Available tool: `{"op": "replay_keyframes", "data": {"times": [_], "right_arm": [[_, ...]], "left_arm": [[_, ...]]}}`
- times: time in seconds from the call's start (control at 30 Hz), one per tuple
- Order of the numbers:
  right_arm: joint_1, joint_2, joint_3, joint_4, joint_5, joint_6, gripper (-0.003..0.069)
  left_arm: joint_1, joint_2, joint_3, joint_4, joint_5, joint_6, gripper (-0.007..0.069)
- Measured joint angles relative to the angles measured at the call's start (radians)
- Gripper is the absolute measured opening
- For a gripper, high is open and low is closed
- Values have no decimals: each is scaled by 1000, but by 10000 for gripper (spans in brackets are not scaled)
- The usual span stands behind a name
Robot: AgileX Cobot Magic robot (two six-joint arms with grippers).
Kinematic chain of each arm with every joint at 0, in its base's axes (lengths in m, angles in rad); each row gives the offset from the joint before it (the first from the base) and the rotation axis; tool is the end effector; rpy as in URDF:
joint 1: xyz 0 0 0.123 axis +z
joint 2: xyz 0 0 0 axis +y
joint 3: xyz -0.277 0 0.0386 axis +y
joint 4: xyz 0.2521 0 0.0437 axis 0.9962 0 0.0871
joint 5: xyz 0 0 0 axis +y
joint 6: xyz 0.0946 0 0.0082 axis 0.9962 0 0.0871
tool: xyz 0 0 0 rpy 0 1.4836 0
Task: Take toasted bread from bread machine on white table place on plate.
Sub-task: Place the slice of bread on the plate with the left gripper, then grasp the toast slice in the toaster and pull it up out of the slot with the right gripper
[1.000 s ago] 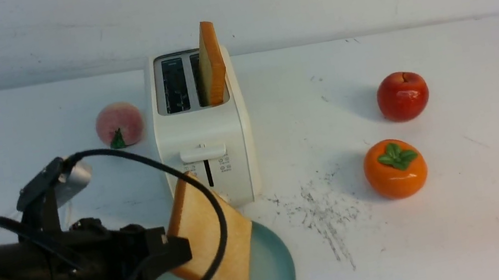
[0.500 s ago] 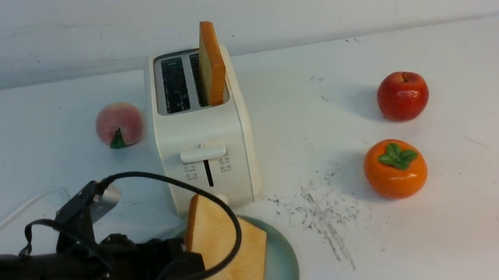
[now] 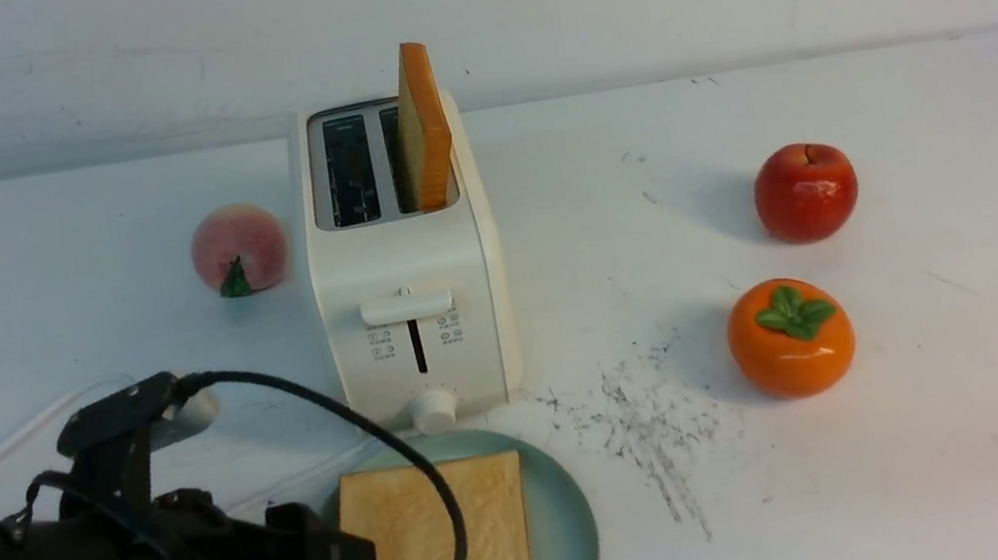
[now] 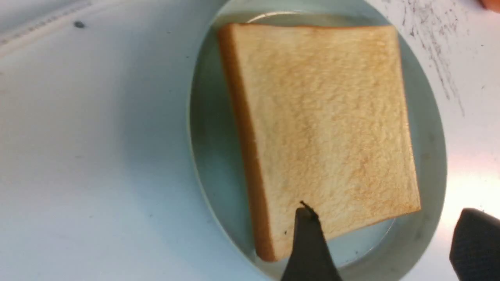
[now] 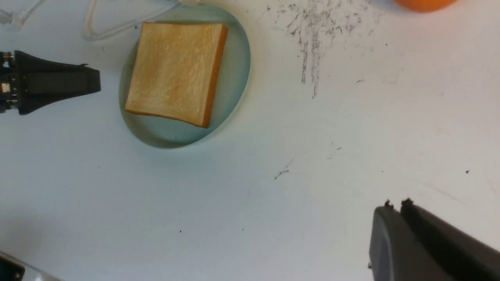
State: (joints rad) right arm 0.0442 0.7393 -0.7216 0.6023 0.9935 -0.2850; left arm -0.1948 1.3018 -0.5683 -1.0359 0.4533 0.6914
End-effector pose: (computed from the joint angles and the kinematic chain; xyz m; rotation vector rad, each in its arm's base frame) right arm 0.1282 0.0508 0.3155 -0.1953 2.3616 0.6483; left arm 0.2241 -0.0807 0.1956 0.0456 2.4935 -0.6865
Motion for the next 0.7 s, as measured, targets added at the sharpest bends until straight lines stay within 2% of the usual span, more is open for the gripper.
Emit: {"op": "replay_keyframes", "data": {"times": [0.1,0.2,0.23,0.3,0.33,0.4,0.43,0.47,0.5,0.53,0.57,0.7], "right_arm": [[0,11,-28,23,-3,-9,35],[0,64,-80,100,-5,-50,34],[0,64,-85,106,-5,-56,34],[0,146,-139,192,0,-145,34],[0,160,-148,207,3,-162,34],[30,270,-207,299,8,-270,22],[30,270,-207,304,7,-277,20],[76,338,-241,335,-5,-326,6],[91,345,-245,340,-11,-336,3],[160,410,-279,350,-49,-366,0],[206,446,-299,347,-96,-376,0],[350,571,-388,295,-269,-350,0]], "left_arm": [[0,-75,0,198,-1,-173,405],[0,-162,0,414,2,-360,331],[0,-162,0,414,4,-375,323],[0,-254,0,590,39,-542,214],[0,-269,0,618,48,-566,192],[0,-383,1,809,129,-702,36],[0,-391,1,824,135,-712,27],[0,-470,1,962,189,-802,-14],[0,-478,1,977,202,-813,-14],[0,-552,1,1097,260,-913,-14],[0,-591,1,1146,297,-969,-14],[0,-721,1,1201,405,-1116,-14]]}}
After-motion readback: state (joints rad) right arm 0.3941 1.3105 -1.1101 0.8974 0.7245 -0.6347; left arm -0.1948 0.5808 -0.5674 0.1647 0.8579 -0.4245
